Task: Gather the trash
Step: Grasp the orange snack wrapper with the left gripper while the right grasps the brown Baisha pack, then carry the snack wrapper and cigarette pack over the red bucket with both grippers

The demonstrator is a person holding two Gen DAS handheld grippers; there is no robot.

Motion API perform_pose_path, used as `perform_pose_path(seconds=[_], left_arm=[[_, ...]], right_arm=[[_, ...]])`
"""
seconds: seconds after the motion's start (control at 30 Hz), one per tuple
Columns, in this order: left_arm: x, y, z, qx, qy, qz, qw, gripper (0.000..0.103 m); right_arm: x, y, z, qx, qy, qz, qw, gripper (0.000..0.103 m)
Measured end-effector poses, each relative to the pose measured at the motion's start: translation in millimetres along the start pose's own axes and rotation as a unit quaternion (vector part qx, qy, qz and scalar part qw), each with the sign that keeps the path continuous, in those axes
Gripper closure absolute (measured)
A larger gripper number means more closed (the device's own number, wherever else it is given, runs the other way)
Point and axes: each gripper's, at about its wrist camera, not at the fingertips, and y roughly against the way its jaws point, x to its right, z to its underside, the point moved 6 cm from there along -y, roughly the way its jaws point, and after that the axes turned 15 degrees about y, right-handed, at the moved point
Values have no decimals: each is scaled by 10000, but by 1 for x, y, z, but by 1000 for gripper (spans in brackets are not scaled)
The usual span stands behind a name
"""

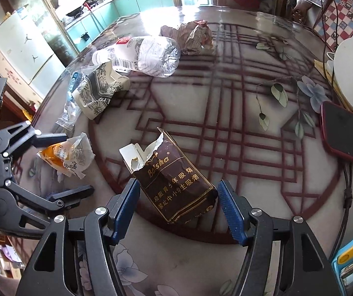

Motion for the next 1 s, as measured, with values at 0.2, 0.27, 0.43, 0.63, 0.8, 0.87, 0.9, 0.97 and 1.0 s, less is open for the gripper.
perform_pose_path(seconds=[0.2, 0.27, 0.43, 0.63, 0.8, 0.87, 0.9, 0.97, 1.0], left_arm=[[-12, 22, 2, 141, 528, 208, 9983, 86], [-19, 38, 2, 309, 728, 301, 9964, 87], [-36, 81, 8, 738, 1133, 295, 9904, 87], [-68, 107, 19, 890, 1799, 352, 9790, 86], [-89, 119, 31, 1096, 2055, 138, 9724, 86], [-99, 121, 35, 1143, 2201, 128, 9687, 86], [-105, 122, 38, 1157, 2279, 122, 9667, 86], [-115, 123, 42, 1164, 2371, 123, 9644, 86], [-121, 124, 44, 1173, 2418, 117, 9632, 86]], right_arm=[[1, -7, 3, -90, -159, -82, 9998, 46], [1, -6, 3, -69, -234, -107, 9996, 53], [-2, 13, 0, 246, -395, -83, 9989, 56], [-16, 49, -16, 653, -299, 83, 9974, 56], [-32, 70, -27, 868, -233, 149, 9958, 56], [-40, 75, -31, 906, -185, 169, 9956, 56], [-44, 76, -33, 920, -170, 167, 9955, 56], [-52, 78, -37, 944, -121, 186, 9953, 56], [-58, 79, -40, 948, -80, 186, 9953, 56]])
